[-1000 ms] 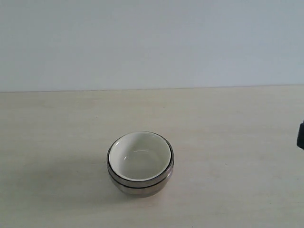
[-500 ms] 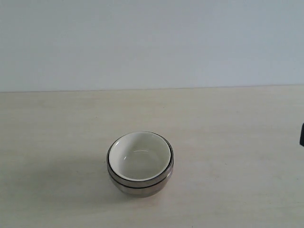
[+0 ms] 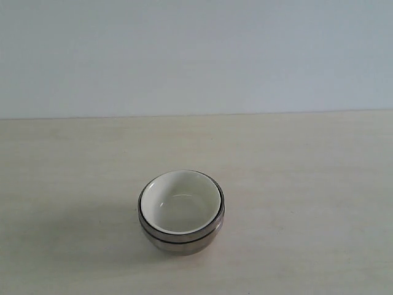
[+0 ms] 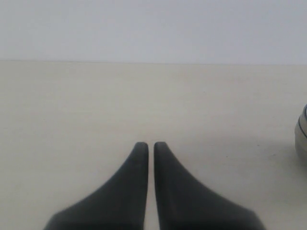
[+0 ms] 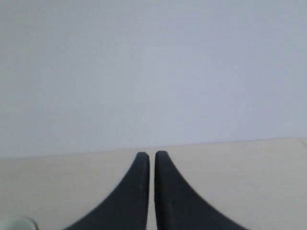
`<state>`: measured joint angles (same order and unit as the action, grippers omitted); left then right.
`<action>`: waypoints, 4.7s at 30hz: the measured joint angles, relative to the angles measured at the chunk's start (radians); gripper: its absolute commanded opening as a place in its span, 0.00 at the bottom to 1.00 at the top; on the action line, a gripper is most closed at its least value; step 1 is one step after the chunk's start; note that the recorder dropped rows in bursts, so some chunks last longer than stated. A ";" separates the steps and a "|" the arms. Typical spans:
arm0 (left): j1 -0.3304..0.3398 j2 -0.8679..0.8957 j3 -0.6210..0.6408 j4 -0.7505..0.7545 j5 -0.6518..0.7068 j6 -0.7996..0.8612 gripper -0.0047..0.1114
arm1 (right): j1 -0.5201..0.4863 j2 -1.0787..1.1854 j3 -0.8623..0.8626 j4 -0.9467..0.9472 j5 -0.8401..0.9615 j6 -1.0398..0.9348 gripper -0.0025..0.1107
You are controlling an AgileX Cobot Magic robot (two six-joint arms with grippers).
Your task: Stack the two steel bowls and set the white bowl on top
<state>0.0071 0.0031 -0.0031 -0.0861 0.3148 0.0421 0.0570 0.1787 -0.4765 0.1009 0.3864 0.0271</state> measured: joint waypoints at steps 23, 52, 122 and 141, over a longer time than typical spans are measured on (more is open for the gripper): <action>0.000 0.000 0.000 0.000 0.000 0.000 0.07 | -0.080 -0.173 -0.010 0.002 -0.003 0.000 0.02; 0.000 0.000 0.000 0.000 0.000 0.000 0.07 | -0.080 -0.173 -0.010 0.004 -0.003 0.000 0.02; 0.000 0.000 0.000 0.000 0.000 0.000 0.07 | -0.075 -0.173 0.472 0.049 -0.059 0.000 0.02; 0.000 0.000 0.000 0.000 0.000 0.000 0.07 | -0.048 -0.173 0.472 0.031 -0.059 0.000 0.02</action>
<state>0.0071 0.0031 -0.0031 -0.0861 0.3148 0.0421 0.0091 0.0052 -0.0049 0.1323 0.3270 0.0271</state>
